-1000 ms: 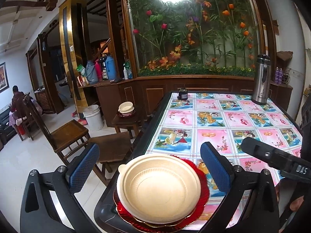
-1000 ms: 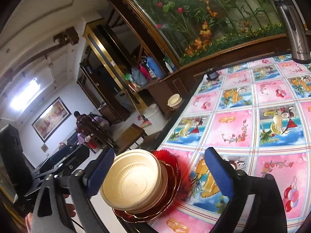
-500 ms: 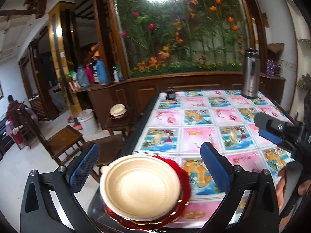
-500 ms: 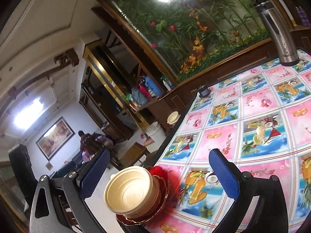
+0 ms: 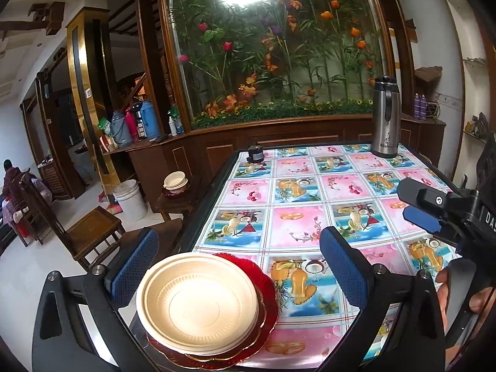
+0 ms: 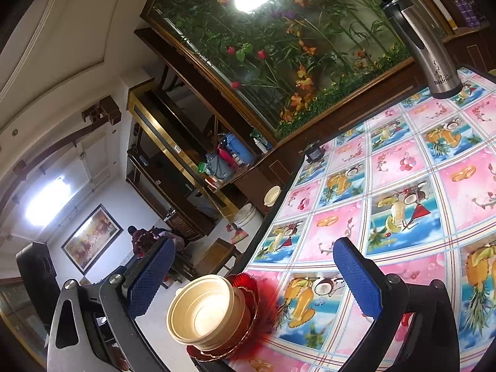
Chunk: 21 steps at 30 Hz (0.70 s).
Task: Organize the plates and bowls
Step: 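Withdraw the right gripper from the stack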
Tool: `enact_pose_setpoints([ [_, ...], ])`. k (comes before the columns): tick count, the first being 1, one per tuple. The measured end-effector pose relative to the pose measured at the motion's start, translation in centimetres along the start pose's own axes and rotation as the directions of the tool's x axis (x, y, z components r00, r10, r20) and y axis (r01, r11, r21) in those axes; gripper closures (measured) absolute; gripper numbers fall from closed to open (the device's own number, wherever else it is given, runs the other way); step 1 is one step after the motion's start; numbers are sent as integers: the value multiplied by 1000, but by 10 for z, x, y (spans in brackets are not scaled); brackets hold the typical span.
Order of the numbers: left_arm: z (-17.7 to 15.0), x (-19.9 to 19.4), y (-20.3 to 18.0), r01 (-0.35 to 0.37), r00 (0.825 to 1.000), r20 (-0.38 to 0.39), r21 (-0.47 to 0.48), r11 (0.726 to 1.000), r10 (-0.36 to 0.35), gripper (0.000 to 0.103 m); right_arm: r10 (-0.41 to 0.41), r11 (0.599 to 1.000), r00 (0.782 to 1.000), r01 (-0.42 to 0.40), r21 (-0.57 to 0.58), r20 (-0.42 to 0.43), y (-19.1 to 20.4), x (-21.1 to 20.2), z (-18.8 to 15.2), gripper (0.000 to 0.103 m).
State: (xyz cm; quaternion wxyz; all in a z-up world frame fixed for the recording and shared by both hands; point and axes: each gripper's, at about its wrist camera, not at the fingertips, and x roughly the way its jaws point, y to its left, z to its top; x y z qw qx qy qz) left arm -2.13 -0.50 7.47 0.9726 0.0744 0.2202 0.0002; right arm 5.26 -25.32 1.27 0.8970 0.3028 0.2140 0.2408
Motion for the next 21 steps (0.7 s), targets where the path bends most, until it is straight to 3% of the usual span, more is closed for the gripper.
enact_pose_setpoints([
  [6, -5, -9, 13, -9, 999, 34, -48, 999, 11, 0, 39, 999, 999, -40, -27, -12, 12, 0, -10, 0],
  [12, -26, -20, 51, -1, 998, 56, -209, 978, 13, 0, 50, 989, 998, -53, -135, -27, 44, -1, -37, 0],
  [15, -38, -28, 62, -123, 987, 69, -227, 966, 142, 0, 52, 980, 998, -57, -191, -28, 60, 0, -51, 0],
  [17, -46, -34, 67, -213, 969, 73, -241, 947, 236, 0, 56, 972, 997, -65, -224, -45, 72, 4, -59, 0],
  [21, -57, -38, 84, -228, 968, 35, -285, 931, 247, 0, 74, 960, 993, -96, -265, -90, 92, 13, -76, 0],
])
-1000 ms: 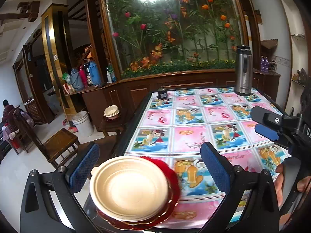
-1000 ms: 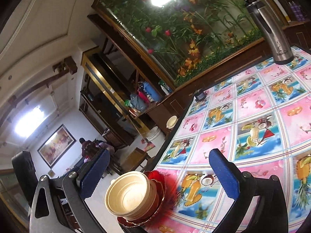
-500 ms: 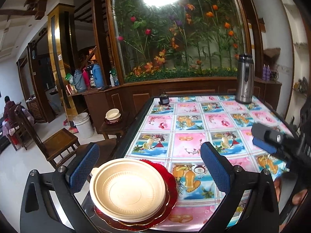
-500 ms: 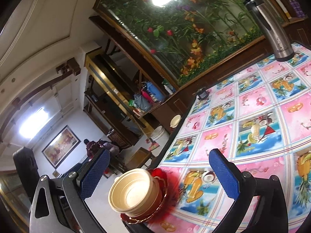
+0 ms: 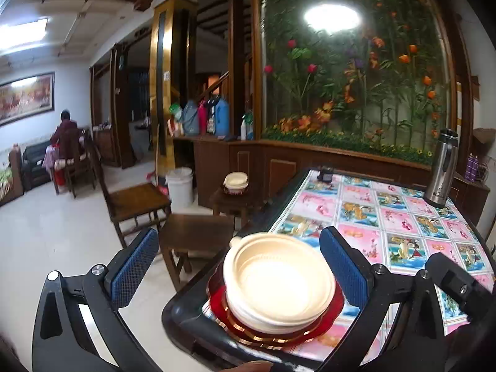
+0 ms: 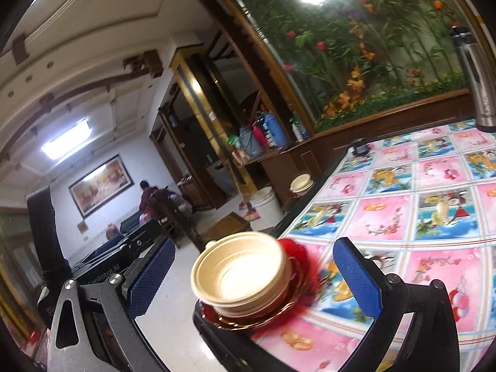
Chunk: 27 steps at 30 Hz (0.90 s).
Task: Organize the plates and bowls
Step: 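Withdraw the right gripper from the stack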
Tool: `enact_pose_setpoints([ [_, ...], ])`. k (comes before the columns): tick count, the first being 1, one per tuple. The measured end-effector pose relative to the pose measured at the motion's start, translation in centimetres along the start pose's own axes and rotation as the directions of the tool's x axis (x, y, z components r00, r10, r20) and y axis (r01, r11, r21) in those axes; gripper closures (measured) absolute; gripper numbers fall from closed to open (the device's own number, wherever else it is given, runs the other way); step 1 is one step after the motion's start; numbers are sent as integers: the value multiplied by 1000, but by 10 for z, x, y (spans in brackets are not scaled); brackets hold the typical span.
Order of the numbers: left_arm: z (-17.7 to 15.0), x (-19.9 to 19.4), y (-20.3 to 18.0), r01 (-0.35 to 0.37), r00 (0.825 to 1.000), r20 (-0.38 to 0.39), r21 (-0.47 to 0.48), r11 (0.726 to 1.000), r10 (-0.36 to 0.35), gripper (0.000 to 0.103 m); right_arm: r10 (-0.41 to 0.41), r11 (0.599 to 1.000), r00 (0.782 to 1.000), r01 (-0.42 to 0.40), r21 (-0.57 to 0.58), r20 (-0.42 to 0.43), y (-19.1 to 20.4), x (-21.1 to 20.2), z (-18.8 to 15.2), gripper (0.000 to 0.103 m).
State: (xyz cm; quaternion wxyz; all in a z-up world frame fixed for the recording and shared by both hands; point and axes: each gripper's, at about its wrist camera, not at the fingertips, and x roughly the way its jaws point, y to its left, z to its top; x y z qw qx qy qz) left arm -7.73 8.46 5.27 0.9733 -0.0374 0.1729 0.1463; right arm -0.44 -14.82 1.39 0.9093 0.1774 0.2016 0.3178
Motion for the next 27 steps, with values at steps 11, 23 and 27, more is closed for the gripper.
enact_pose_setpoints([
  [11, -11, 6, 13, -2, 993, -121, -19, 1000, 0, 0, 17, 997, 998, -22, -73, -64, 30, 14, -18, 0],
  [23, -22, 9, 12, -47, 982, -183, 15, 999, 49, 0, 5, 998, 998, -9, -62, -69, 30, 20, -18, 0],
  [27, -24, 9, 12, -55, 978, -199, 27, 998, 59, 0, -5, 997, 998, 0, -77, -64, 33, 20, -18, 0],
])
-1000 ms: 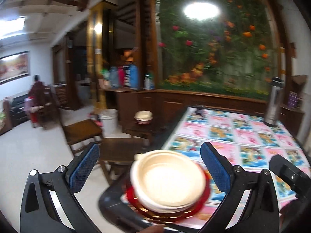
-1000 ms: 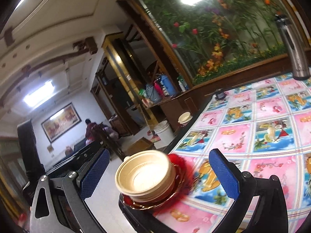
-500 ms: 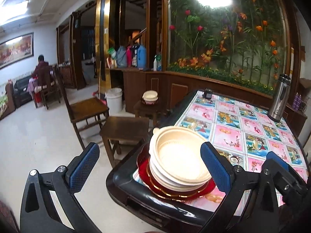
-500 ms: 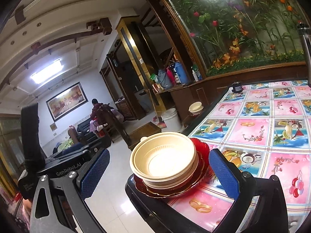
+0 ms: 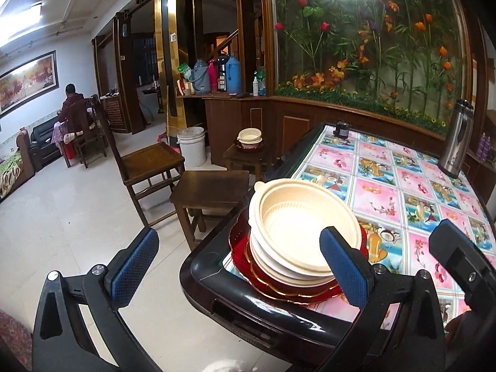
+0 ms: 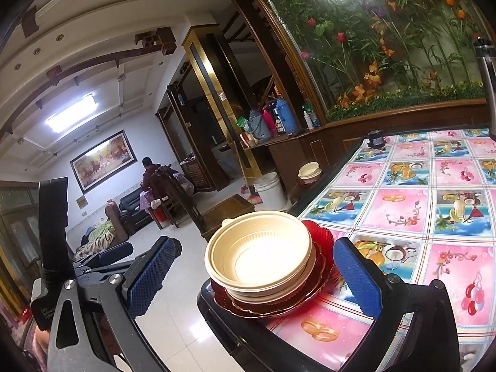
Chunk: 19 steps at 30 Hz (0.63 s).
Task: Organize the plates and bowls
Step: 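Withdraw the right gripper from the stack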
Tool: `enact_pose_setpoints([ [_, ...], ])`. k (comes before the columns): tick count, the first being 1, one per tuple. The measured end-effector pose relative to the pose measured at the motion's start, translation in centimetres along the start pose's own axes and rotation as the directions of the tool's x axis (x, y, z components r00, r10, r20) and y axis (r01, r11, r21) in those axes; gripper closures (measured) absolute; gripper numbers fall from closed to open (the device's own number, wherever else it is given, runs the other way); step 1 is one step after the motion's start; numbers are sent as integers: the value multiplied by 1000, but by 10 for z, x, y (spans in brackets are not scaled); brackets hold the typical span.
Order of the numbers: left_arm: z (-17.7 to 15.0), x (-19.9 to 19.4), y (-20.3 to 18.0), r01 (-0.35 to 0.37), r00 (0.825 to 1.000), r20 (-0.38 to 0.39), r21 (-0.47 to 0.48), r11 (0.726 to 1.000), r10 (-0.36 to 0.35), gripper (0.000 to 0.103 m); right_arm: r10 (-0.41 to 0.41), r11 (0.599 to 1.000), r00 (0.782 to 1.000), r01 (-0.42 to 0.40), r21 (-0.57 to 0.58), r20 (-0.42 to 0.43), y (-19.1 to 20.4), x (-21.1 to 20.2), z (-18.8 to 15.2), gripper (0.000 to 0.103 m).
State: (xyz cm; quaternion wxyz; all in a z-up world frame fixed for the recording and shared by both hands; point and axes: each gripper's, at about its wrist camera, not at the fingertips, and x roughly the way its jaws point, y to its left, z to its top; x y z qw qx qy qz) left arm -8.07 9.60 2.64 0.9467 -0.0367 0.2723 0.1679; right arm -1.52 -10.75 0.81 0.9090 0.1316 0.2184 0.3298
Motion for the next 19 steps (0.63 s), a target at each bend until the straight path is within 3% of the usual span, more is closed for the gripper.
enact_pose_setpoints([
  [19, -6, 10, 5, -21, 998, -58, 4, 1000, 21, 0, -10, 1000, 1000, 10, 7, -19, -2, 6, 0, 0],
])
